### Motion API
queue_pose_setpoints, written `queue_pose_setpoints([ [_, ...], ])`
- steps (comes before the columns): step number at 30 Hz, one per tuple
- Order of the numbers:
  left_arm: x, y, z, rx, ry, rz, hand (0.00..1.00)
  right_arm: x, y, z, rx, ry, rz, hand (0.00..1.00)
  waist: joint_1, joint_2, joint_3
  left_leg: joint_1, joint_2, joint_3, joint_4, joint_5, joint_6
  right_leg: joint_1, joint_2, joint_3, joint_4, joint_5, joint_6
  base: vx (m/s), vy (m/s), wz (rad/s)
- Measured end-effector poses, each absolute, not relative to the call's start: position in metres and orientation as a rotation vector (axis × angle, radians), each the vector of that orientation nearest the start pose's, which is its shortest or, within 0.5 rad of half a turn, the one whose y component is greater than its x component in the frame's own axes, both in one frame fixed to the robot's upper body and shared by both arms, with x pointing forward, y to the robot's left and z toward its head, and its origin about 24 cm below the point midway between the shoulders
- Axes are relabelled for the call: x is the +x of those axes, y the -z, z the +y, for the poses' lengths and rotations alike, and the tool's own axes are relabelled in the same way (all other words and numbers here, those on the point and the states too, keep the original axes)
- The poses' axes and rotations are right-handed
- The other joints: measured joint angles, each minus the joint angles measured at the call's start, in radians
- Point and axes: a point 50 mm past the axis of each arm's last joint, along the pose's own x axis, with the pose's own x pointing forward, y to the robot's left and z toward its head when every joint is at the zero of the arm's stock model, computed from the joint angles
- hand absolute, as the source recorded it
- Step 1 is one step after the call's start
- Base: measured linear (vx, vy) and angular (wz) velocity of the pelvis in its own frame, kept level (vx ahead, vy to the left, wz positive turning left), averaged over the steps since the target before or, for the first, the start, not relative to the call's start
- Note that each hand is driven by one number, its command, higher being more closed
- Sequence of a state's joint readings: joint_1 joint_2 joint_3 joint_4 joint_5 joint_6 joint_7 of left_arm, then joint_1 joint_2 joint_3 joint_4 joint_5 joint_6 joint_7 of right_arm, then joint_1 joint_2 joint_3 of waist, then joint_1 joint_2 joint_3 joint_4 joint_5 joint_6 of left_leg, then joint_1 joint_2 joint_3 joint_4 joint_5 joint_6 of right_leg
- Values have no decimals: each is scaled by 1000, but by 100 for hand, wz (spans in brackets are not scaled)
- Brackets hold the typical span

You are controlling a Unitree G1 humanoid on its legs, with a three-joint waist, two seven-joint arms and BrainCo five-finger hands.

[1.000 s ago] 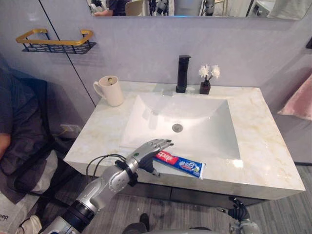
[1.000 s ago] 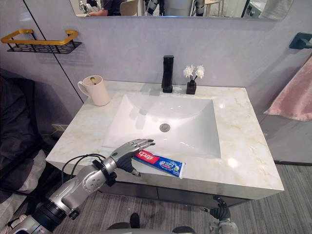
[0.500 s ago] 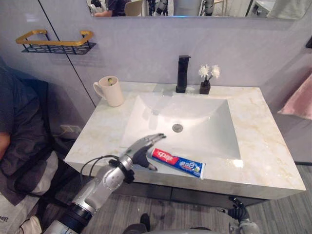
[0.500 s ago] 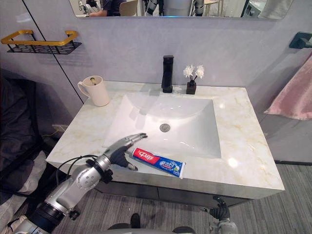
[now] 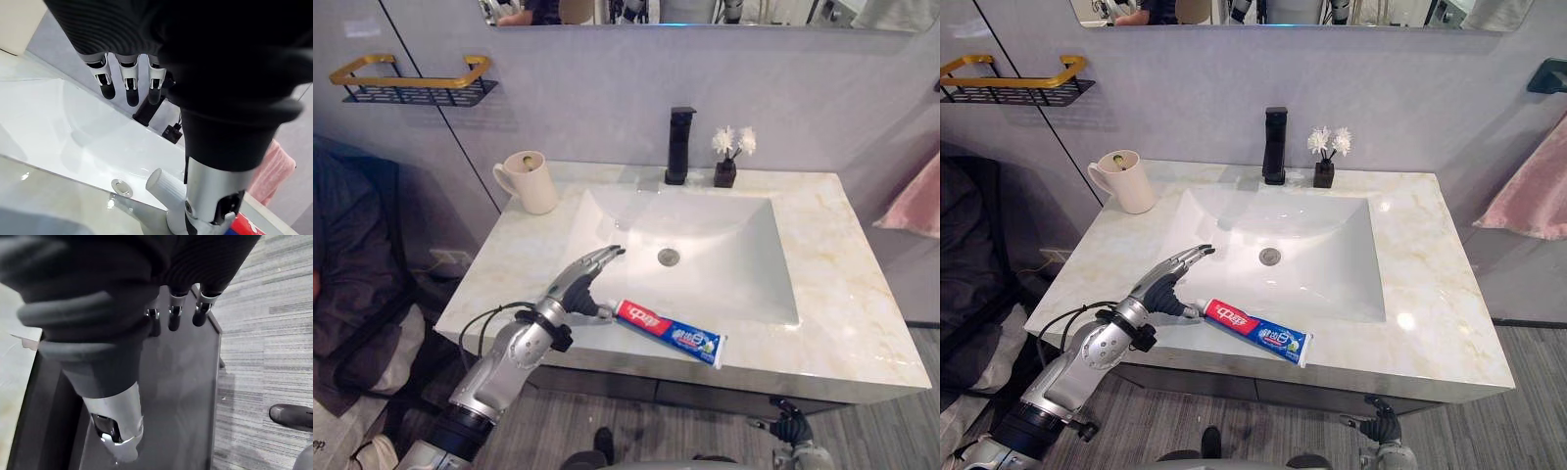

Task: Organize washtable

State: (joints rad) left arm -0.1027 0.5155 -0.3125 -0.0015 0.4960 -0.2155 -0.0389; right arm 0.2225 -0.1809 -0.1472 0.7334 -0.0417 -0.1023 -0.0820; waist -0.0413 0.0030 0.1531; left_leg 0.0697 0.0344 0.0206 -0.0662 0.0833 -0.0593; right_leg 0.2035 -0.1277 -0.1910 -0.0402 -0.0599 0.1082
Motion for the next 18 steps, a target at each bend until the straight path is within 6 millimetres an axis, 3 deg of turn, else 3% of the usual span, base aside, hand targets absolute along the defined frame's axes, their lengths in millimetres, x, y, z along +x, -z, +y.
queue_pose_setpoints([
  [18,248,-57,133,1045,562,-314,0,106,124,-248,-213,288,837,0,-1,5,-15,4,1,10,-4,0,0,-5,-1,11,0,0,0,-1,-4,-1],
])
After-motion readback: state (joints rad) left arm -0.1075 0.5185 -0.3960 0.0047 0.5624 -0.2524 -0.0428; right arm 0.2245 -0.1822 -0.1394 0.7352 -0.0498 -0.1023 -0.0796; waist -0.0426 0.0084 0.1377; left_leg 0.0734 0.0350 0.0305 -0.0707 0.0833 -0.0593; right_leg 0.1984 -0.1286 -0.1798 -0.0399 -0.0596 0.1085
